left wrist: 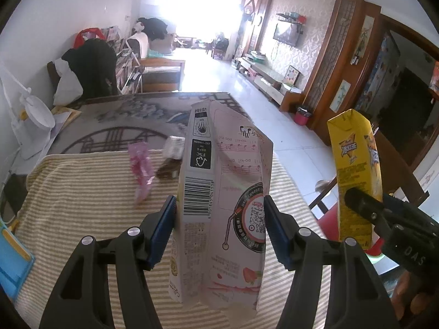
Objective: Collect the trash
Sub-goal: 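Carry both cartons over the red bucket and open both grippers to drop them, then grasp the pink wrapper with the left gripper while the right gripper grasps crumpled paper, then lift the pink wrapper with the left gripper while the right gripper lifts the crumpled paper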
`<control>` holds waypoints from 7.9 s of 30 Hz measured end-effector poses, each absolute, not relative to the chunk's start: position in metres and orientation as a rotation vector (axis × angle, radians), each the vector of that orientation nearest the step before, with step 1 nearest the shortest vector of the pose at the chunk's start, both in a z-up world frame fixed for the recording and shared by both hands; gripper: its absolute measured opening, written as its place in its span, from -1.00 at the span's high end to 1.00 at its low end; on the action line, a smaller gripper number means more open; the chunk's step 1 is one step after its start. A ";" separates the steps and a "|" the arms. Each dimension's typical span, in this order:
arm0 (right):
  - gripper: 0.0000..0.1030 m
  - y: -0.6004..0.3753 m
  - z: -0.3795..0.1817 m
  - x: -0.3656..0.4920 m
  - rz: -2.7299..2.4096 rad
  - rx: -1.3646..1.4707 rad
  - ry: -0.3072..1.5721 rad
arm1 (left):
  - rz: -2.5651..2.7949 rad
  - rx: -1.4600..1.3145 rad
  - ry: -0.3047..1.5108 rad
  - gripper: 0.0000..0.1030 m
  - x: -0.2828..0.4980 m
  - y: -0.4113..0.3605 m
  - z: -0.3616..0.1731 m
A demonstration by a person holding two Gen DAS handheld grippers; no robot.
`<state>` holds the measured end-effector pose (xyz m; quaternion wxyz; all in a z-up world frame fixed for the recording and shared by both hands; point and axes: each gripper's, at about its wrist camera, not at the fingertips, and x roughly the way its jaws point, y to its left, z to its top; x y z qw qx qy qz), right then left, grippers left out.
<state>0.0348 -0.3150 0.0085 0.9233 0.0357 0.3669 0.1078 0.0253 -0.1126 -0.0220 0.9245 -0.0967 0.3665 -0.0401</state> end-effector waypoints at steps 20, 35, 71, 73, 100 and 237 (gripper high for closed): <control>-0.12 -0.442 0.009 0.036 0.190 0.127 0.737 | -0.127 -0.164 0.744 -0.18 0.035 -0.250 -0.014; -0.13 -0.534 -0.015 0.047 0.059 0.212 0.797 | -0.239 -0.094 0.808 -0.19 0.059 -0.341 -0.024; -0.52 -0.609 -0.053 0.054 -0.090 0.343 0.880 | -0.424 -0.085 0.928 -0.59 0.107 -0.397 -0.059; -0.52 -0.604 -0.050 0.056 -0.082 0.342 0.869 | -0.388 -0.101 0.915 -0.59 0.106 -0.381 -0.057; -0.61 -0.334 -0.055 0.098 0.132 0.166 0.940 | 0.242 -0.260 1.011 -0.64 0.195 0.002 -0.150; -0.13 -0.352 -0.037 0.029 0.373 0.178 0.853 | 0.076 -0.095 0.823 0.76 0.026 -0.129 -0.044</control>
